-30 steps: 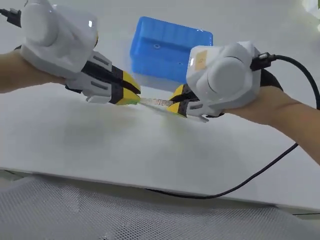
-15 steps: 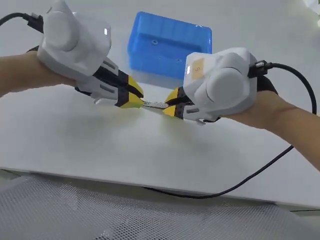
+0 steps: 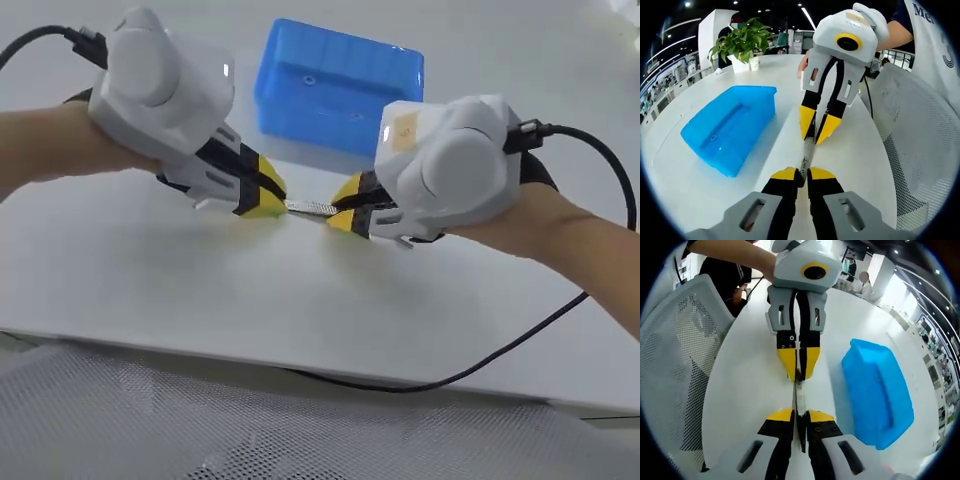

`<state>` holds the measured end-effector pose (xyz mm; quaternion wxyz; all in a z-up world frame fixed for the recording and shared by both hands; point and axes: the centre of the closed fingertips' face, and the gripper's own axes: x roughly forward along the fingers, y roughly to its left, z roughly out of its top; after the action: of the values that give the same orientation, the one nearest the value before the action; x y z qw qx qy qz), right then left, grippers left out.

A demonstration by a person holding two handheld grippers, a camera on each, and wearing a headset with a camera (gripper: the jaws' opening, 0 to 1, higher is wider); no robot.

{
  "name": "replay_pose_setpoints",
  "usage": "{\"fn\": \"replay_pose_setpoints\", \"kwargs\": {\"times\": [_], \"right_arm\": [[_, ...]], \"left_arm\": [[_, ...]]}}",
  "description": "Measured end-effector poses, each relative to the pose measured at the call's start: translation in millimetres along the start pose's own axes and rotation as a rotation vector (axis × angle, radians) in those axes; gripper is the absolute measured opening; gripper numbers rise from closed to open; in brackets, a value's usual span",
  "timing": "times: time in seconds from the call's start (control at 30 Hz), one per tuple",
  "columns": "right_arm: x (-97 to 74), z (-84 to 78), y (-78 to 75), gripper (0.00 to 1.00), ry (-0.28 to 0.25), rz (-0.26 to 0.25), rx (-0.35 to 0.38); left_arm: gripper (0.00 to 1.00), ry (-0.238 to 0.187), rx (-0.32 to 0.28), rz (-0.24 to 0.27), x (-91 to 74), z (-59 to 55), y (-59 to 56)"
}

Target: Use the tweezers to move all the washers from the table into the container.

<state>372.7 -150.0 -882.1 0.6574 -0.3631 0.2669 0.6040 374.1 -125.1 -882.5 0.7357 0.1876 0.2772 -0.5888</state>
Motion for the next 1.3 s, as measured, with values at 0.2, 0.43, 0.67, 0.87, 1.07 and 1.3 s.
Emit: {"fn": "replay_pose_setpoints", "kwargs": {"times": [0.2,0.43,0.67,0.87,1.07,1.3], "right_arm": [[-3.6,-4.5,-4.9,0.13,0.001,-0.028,0.032],[-10.3,-2.6,-10.0,0.14,-0.068,-0.066,0.140],[-19.3,-0.4,-8.5,0.14,-0.103,-0.087,0.204],[-34.1,2.5,-8.5,0.14,-0.151,-0.132,0.271],[-68.1,-0.9,-12.4,0.17,-0.244,-0.232,0.418],[-98.9,-11.9,1.0,0.18,-0.273,-0.319,0.494]], "left_arm": [[0.11,0.011,0.010,0.004,0.3,-0.6,0.2],[0.13,-0.037,-0.012,0.032,-7.1,6.9,-0.2],[0.15,-0.040,-0.022,0.068,-17.4,8.9,-0.8],[0.16,-0.094,-0.078,0.145,-39.0,17.3,0.4],[0.19,-0.223,-0.206,0.284,-75.8,37.7,3.1],[0.21,-0.316,-0.299,0.375,-99.3,46.4,-17.2]]}}
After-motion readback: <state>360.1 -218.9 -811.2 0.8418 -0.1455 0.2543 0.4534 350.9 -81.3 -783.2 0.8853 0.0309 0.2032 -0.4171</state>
